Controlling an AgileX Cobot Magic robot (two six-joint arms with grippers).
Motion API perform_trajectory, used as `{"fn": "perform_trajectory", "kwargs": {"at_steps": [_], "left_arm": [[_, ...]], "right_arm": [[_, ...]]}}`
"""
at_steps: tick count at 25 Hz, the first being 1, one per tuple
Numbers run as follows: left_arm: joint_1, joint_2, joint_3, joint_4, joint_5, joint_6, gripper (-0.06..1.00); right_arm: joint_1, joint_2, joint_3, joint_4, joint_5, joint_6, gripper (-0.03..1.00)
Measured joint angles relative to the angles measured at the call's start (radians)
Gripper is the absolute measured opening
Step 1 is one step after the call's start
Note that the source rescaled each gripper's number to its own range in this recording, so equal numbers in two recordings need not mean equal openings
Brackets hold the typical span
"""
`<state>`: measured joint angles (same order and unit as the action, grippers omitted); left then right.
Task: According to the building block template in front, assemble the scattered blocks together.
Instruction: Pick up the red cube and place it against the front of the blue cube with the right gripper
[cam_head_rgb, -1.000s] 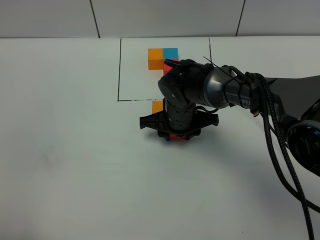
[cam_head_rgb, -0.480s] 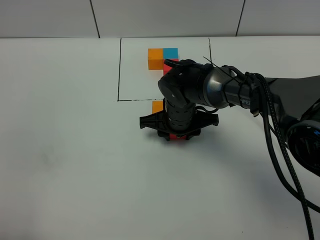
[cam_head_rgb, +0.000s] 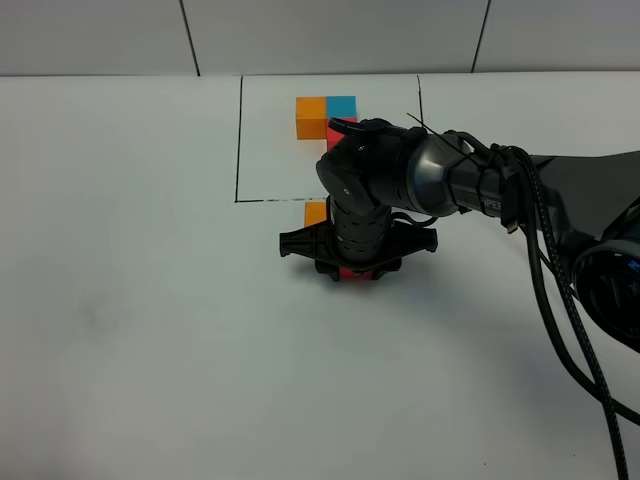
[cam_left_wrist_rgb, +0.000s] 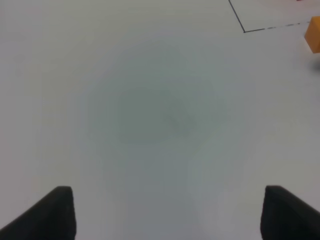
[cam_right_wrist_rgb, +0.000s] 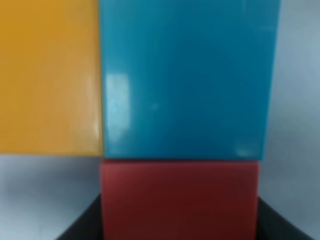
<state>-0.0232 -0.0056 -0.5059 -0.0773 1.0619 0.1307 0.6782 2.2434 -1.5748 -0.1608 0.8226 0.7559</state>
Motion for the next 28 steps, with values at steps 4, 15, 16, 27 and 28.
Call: {"fn": "perform_trajectory", "kwargs": {"at_steps": [4, 15, 16, 27, 28], "left_arm": [[0.000, 0.000, 0.000, 0.000, 0.000, 0.000, 0.78], [0.000, 0.000, 0.000, 0.000, 0.000, 0.000, 0.78], [0.000, 0.000, 0.000, 0.000, 0.000, 0.000, 0.78], [0.000, 0.000, 0.000, 0.000, 0.000, 0.000, 0.78], [0.000, 0.000, 0.000, 0.000, 0.000, 0.000, 0.78]], "right_arm": [[-0.003, 0.000, 0.000, -0.003, -0.003, 0.000, 0.00], [-0.007, 0.000, 0.000, -0.014, -0.009, 0.001, 0.00], [-0.007, 0.000, 0.000, -0.014, -0.009, 0.002, 0.00], [-0.009, 0.000, 0.000, -0.019, -0.013, 0.016, 0.40], [-0.010, -0.001, 0.000, -0.019, -0.014, 0.015, 0.52]]}}
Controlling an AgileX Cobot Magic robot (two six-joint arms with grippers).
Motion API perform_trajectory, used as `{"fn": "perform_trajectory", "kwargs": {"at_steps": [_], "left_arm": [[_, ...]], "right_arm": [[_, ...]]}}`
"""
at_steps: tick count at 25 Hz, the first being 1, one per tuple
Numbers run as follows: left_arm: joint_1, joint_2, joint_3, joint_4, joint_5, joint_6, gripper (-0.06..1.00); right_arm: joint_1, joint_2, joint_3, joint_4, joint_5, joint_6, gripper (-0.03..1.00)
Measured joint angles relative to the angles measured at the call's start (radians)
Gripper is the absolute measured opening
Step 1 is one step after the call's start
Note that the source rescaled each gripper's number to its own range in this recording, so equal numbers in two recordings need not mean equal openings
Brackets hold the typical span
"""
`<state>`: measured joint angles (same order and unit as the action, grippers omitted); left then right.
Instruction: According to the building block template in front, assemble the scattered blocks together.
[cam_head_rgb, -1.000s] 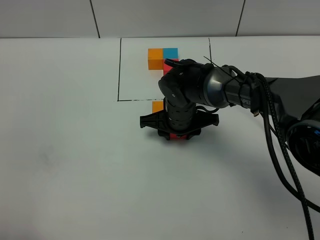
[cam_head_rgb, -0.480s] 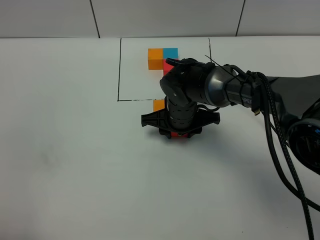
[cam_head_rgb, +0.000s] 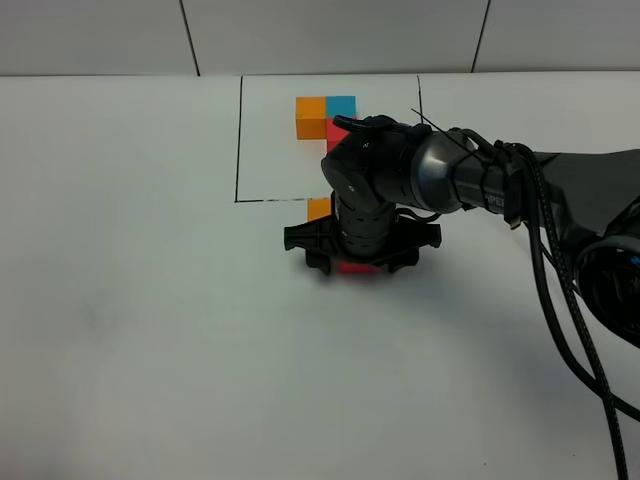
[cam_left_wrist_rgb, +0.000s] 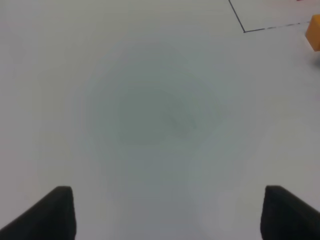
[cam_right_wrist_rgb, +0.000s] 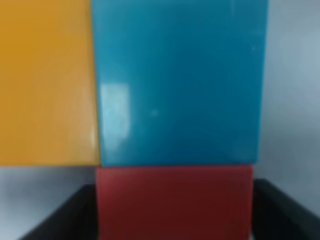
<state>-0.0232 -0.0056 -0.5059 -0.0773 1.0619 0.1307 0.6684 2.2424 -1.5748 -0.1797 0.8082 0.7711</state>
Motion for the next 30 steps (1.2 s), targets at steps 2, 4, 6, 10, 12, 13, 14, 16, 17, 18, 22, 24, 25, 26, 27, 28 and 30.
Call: {"fn": "perform_trajectory", "kwargs": {"at_steps": [2, 4, 6, 10, 12, 13, 14, 16, 17, 18, 22, 24, 25, 26, 27, 28, 30], "left_arm": [[0.000, 0.000, 0.000, 0.000, 0.000, 0.000, 0.78], [0.000, 0.000, 0.000, 0.000, 0.000, 0.000, 0.78], [0.000, 0.000, 0.000, 0.000, 0.000, 0.000, 0.78], [0.000, 0.000, 0.000, 0.000, 0.000, 0.000, 0.78], [0.000, 0.000, 0.000, 0.000, 0.000, 0.000, 0.78], [0.000, 0.000, 0.000, 0.000, 0.000, 0.000, 0.78], [0.000, 0.000, 0.000, 0.000, 0.000, 0.000, 0.78], [0.000, 0.000, 0.000, 0.000, 0.000, 0.000, 0.78], [0.000, 0.000, 0.000, 0.000, 0.000, 0.000, 0.78], [0.000, 0.000, 0.000, 0.000, 0.000, 0.000, 0.78], [0.000, 0.000, 0.000, 0.000, 0.000, 0.000, 0.78], [0.000, 0.000, 0.000, 0.000, 0.000, 0.000, 0.78], [0.000, 0.000, 0.000, 0.000, 0.000, 0.000, 0.78], [0.000, 0.000, 0.000, 0.000, 0.000, 0.000, 0.78], [0.000, 0.000, 0.000, 0.000, 0.000, 0.000, 0.78], [0.000, 0.000, 0.000, 0.000, 0.000, 0.000, 0.78], [0.000, 0.000, 0.000, 0.000, 0.000, 0.000, 0.78]], "right_arm": [[0.000, -0.002, 0.000, 0.002, 0.000, -0.006, 0.81], [0.000, -0.010, 0.002, 0.008, 0.003, -0.017, 0.93], [0.000, -0.022, 0.002, 0.010, 0.013, -0.039, 0.98], [0.000, -0.071, 0.003, 0.013, 0.063, -0.114, 0.99], [-0.001, -0.109, 0.003, 0.017, 0.105, -0.166, 0.99], [-0.003, -0.133, 0.003, 0.018, 0.126, -0.195, 0.99], [-0.006, -0.157, 0.003, 0.022, 0.141, -0.223, 1.00], [-0.019, -0.200, 0.003, 0.024, 0.176, -0.268, 1.00], [-0.027, -0.220, 0.004, 0.025, 0.188, -0.289, 1.00], [-0.037, -0.237, 0.007, 0.025, 0.199, -0.306, 1.00], [-0.080, -0.292, 0.073, 0.025, 0.172, -0.357, 1.00], [-0.108, -0.310, 0.124, 0.031, 0.140, -0.383, 1.00], [-0.128, -0.316, 0.153, 0.038, 0.117, -0.402, 1.00], [-0.150, -0.322, 0.182, 0.046, 0.095, -0.423, 1.00], [-0.177, -0.327, 0.205, 0.052, 0.072, -0.442, 1.00], [-0.201, -0.333, 0.229, 0.061, 0.056, -0.466, 1.00], [-0.262, -0.351, 0.265, 0.069, 0.029, -0.504, 1.00]]}}
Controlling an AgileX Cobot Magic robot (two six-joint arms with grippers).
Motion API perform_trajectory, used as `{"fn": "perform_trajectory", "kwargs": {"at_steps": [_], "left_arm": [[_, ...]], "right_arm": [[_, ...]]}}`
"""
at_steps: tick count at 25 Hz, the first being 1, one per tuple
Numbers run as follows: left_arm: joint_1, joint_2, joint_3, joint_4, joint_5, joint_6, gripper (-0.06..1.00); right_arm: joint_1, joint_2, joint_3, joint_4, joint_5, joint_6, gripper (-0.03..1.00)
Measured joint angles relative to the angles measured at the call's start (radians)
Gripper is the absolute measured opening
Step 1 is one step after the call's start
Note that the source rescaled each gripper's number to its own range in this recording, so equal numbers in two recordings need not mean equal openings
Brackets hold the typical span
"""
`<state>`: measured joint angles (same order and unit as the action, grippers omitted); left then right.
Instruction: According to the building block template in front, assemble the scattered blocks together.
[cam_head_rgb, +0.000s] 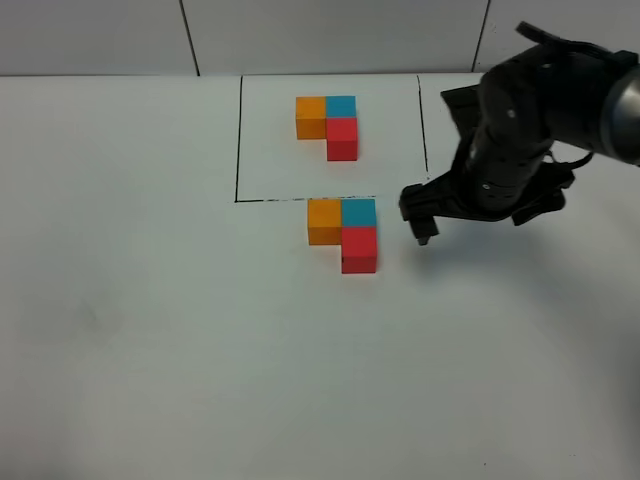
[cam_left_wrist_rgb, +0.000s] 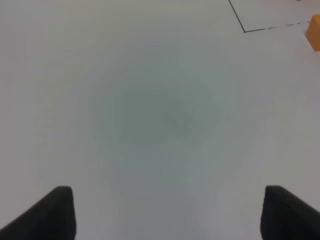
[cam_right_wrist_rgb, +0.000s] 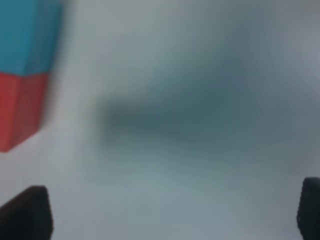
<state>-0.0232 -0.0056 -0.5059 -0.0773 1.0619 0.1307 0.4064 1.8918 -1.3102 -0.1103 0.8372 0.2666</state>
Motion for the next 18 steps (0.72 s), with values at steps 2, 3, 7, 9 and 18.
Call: {"fn": "perform_trajectory", "kwargs": {"at_steps": [2, 3, 7, 9, 18], "left_arm": [[0.000, 0.000, 0.000, 0.000, 0.000, 0.000, 0.78], [0.000, 0.000, 0.000, 0.000, 0.000, 0.000, 0.78], [0.000, 0.000, 0.000, 0.000, 0.000, 0.000, 0.78], [0.000, 0.000, 0.000, 0.000, 0.000, 0.000, 0.78], [0.000, 0.000, 0.000, 0.000, 0.000, 0.000, 0.78]], "right_arm": [[-0.059, -0.028, 0.017, 0.002, -0.009, -0.023, 1.00], [-0.092, -0.046, 0.023, 0.002, -0.011, -0.034, 1.00], [-0.220, -0.130, 0.065, 0.002, -0.016, -0.089, 1.00], [-0.283, -0.183, 0.097, 0.002, -0.011, -0.133, 1.00], [-0.444, -0.501, 0.336, 0.063, 0.010, -0.315, 1.00]]}}
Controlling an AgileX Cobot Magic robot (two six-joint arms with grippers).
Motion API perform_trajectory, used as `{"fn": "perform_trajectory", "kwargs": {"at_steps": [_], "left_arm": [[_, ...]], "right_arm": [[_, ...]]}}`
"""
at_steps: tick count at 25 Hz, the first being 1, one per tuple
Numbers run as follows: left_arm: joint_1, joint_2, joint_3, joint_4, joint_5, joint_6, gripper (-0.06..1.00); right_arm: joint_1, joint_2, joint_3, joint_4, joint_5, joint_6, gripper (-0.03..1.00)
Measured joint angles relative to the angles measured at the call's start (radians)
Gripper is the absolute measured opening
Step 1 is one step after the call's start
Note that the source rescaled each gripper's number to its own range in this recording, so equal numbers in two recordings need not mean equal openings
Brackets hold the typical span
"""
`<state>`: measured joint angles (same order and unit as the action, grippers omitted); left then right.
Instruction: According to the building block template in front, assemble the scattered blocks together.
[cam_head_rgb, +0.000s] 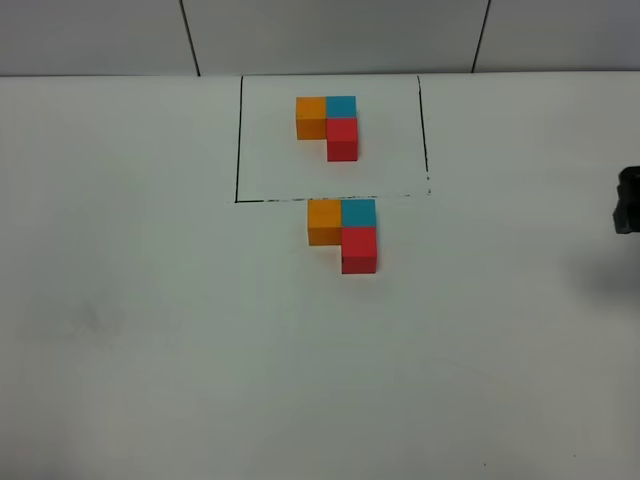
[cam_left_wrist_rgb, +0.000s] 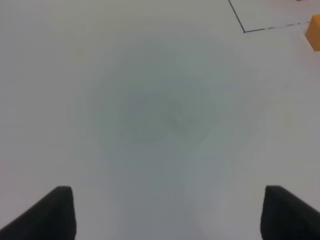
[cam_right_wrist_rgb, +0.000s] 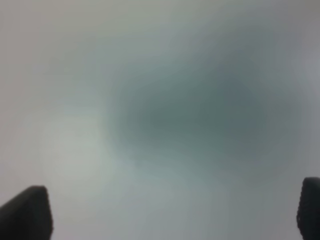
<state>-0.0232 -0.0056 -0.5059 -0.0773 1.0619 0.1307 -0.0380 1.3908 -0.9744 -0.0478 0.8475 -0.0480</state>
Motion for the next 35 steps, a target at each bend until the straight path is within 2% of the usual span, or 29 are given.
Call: {"fn": "perform_trajectory", "kwargs": {"at_steps": [3, 10, 20, 29, 35], "left_arm": [[0.000, 0.000, 0.000, 0.000, 0.000, 0.000, 0.78], [0.000, 0.000, 0.000, 0.000, 0.001, 0.000, 0.78], [0.000, 0.000, 0.000, 0.000, 0.000, 0.000, 0.78], [0.000, 0.000, 0.000, 0.000, 0.000, 0.000, 0.78], [0.000, 0.000, 0.000, 0.000, 0.000, 0.000, 0.78]], "right_arm": [[0.000, -0.151, 0.075, 0.011, 0.016, -0.004, 1.00], [0.000, -0.492, 0.168, 0.030, 0.202, 0.004, 1.00], [0.058, -0.869, 0.331, 0.036, 0.289, 0.048, 1.00], [0.072, -1.091, 0.427, 0.038, 0.298, 0.069, 1.00], [0.079, -1.175, 0.437, 0.048, 0.294, 0.071, 1.00]]}}
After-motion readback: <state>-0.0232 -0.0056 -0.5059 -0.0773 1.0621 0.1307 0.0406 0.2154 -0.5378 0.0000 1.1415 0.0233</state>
